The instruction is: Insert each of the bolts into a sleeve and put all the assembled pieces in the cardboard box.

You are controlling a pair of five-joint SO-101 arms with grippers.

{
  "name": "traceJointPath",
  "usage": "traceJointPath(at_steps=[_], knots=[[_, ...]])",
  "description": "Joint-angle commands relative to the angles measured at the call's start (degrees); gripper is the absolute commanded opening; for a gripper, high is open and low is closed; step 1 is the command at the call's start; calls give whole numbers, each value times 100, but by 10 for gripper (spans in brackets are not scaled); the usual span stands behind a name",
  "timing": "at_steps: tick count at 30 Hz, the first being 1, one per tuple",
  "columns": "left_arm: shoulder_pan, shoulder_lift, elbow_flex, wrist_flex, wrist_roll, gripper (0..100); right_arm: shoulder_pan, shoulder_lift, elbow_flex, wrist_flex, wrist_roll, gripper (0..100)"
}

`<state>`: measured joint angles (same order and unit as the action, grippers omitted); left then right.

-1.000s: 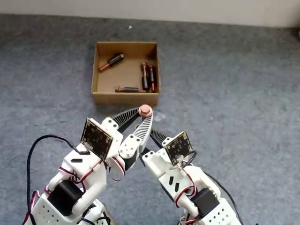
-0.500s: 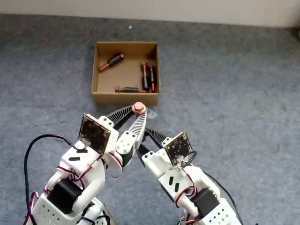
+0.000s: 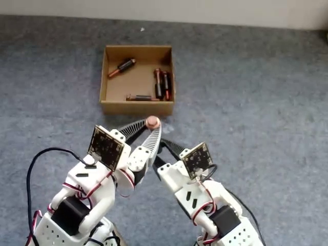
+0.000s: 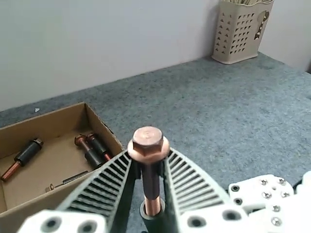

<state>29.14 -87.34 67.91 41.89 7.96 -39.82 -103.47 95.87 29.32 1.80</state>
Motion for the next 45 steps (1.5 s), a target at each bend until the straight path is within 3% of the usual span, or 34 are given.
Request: traceJointPath(at_steps=[1,5,11,23,38,45], knots=[[-127,-13,163,26,26,80,224,-171,611,-48,18,5],[-207,-13,259,97,26,188,233,-171,611,-48,18,5],[-734,-13,198,237,0,198,251,-171,611,-48,18,5],[-831,-22,-365,976,18,247,251,-171,655,-48,18,5],[-2818,-22,-1191,1697,-9,246,277,-171,673,-40,18,5],[-3679,-22,-954,2391,-26,249,910,-171,673,-40,18,5]])
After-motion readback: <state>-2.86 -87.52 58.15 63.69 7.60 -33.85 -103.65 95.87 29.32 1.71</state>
